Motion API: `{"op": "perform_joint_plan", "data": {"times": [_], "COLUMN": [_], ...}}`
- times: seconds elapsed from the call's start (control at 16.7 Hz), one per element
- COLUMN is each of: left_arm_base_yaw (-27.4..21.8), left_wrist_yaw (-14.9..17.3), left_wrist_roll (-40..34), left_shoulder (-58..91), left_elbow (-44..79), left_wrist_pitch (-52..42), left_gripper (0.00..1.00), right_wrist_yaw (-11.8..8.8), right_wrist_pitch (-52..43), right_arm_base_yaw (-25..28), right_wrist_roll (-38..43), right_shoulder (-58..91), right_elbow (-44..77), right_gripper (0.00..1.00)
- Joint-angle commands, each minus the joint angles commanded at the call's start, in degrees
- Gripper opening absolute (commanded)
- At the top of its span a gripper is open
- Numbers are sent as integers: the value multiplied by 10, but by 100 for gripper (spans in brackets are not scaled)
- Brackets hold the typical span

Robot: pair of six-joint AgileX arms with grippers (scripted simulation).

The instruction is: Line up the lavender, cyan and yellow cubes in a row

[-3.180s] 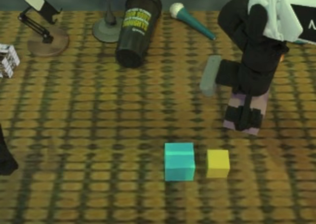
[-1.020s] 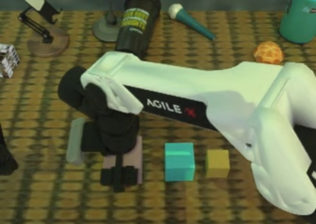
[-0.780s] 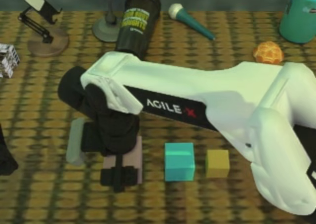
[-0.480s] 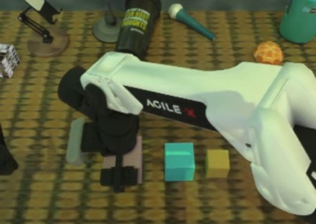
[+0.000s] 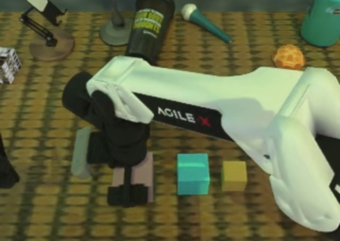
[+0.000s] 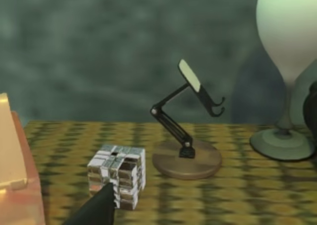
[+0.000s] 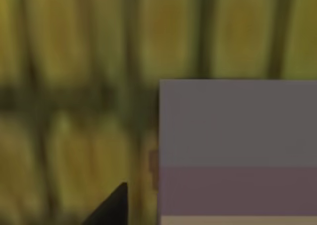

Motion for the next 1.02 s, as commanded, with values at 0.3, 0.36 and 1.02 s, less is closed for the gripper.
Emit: {"op": "perform_joint_plan", "data": {"times": [0.3, 0.36, 1.02], "left_arm_base_yaw": [0, 0, 0], "left_wrist_yaw": [0, 0, 0], "left_wrist_roll": [0, 0, 0], "left_shoulder": [0, 0, 0], "left_elbow": [0, 0, 0], "left_wrist_pitch": [0, 0, 0], "left_gripper": [100, 100, 100], "right_wrist_yaw": [0, 0, 0], "right_wrist_pitch": [0, 0, -152], "right_arm_base_yaw": [0, -1, 4], "right_wrist_roll": [0, 0, -1], "right_shoulder": [0, 0, -8], "right_elbow": [0, 0, 145], "right_gripper": [100, 100, 100]}}
